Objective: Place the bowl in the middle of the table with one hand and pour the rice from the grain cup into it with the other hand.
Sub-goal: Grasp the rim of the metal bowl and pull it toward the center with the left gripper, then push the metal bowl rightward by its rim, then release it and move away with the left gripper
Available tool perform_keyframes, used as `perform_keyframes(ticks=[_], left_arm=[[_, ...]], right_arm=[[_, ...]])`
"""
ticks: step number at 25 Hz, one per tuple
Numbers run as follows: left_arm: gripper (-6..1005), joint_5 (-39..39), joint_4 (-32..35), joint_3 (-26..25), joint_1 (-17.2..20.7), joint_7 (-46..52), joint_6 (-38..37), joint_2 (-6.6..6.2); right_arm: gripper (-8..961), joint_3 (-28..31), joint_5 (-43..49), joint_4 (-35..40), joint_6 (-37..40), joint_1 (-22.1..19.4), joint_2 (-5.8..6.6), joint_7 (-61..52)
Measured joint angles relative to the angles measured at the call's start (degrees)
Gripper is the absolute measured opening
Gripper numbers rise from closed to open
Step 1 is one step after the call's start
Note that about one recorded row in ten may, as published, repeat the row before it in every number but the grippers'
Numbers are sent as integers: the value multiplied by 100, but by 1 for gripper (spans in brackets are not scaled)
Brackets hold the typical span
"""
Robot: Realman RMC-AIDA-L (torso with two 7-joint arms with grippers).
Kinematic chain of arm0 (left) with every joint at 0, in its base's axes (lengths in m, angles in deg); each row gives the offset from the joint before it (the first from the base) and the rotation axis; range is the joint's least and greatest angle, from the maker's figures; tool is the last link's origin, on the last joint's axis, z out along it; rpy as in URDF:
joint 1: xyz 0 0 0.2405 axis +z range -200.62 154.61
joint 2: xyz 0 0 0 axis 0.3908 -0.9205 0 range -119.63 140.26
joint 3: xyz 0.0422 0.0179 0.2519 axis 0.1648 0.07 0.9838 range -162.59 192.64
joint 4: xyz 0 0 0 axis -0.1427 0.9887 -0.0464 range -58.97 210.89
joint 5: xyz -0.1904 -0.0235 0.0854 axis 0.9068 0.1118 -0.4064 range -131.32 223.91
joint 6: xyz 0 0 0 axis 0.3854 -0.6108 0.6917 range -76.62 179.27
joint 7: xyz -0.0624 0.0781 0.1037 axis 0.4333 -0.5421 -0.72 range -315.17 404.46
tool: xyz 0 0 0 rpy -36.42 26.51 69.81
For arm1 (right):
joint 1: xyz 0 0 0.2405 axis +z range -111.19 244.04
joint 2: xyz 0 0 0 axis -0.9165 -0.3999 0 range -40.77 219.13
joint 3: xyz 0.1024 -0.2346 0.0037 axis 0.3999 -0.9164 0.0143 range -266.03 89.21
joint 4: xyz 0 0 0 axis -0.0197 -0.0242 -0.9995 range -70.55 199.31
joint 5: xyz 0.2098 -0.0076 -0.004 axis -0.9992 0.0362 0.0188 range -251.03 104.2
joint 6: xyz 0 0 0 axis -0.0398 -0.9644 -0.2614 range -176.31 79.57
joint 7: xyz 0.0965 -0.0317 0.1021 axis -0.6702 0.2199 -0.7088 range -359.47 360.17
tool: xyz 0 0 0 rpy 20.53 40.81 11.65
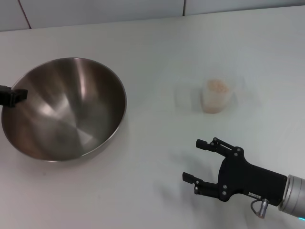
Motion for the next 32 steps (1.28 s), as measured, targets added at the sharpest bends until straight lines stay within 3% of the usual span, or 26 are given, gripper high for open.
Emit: perform_keyframes(ticks=[8, 12, 16, 20, 26, 27, 32], left_arm=[[49, -1, -6, -44, -145, 245, -165, -27], [48, -1, -9, -59, -187, 328, -193, -34], [40, 0, -302, -417, -732, 578, -593, -178], [39, 21, -464, -434, -937, 596, -644, -184], [39, 248, -769, -345, -1335, 513, -579, -75], [38, 249, -960, -195, -1510, 508, -441, -18], [38, 259, -1431, 299, -1740, 542, 21, -8]], right_arm=[[832, 0, 0, 2, 0, 6, 0, 0], [832, 0, 0, 9, 0, 8, 0, 0], [832, 0, 1, 6, 2, 9, 0, 0], [832, 0, 1, 4, 2, 9, 0, 0], [832, 0, 1, 0, 29, 44, 0, 0], [832, 0, 1, 0, 29, 44, 0, 0], [832, 0, 1, 0, 45, 59, 0, 0]])
